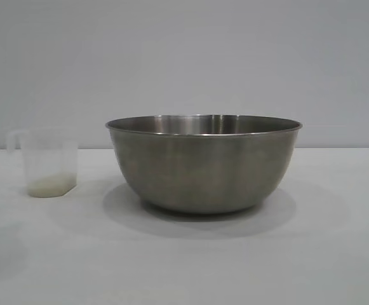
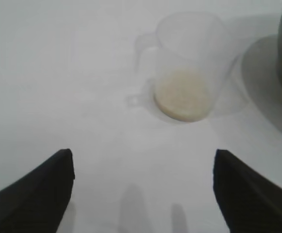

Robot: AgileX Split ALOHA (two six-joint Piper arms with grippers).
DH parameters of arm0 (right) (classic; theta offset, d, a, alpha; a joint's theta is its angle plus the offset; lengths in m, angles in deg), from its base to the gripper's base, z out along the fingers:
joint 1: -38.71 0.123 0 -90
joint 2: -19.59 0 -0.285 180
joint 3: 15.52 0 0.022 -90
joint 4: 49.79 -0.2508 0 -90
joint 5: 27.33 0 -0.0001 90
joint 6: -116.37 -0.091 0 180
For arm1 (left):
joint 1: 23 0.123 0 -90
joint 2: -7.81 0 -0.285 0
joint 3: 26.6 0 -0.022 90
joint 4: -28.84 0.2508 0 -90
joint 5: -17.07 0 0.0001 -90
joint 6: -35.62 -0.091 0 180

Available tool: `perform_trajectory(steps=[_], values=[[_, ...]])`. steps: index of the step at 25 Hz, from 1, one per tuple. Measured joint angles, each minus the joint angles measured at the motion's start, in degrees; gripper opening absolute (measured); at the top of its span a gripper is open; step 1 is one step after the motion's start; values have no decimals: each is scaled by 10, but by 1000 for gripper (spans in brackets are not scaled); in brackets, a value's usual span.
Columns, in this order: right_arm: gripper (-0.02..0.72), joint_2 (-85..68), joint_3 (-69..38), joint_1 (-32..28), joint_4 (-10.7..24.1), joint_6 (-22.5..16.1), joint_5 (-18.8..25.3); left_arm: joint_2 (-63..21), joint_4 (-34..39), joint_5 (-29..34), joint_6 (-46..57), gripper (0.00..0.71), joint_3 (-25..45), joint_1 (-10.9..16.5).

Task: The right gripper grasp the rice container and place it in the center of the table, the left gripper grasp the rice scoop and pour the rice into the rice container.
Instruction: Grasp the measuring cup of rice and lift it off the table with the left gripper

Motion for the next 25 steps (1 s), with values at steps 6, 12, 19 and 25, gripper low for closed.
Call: perform_trajectory(steps=[6,12,19,25], values=[[577,0,0,0,0,0,0,33,0,0,-3,518,-31,0],[577,0,0,0,0,0,0,59,0,0,-4,518,-63,0],[577,0,0,0,0,0,0,72,0,-1,-3,518,-96,0],[577,0,0,0,0,0,0,111,1,-3,0,518,-114,0]])
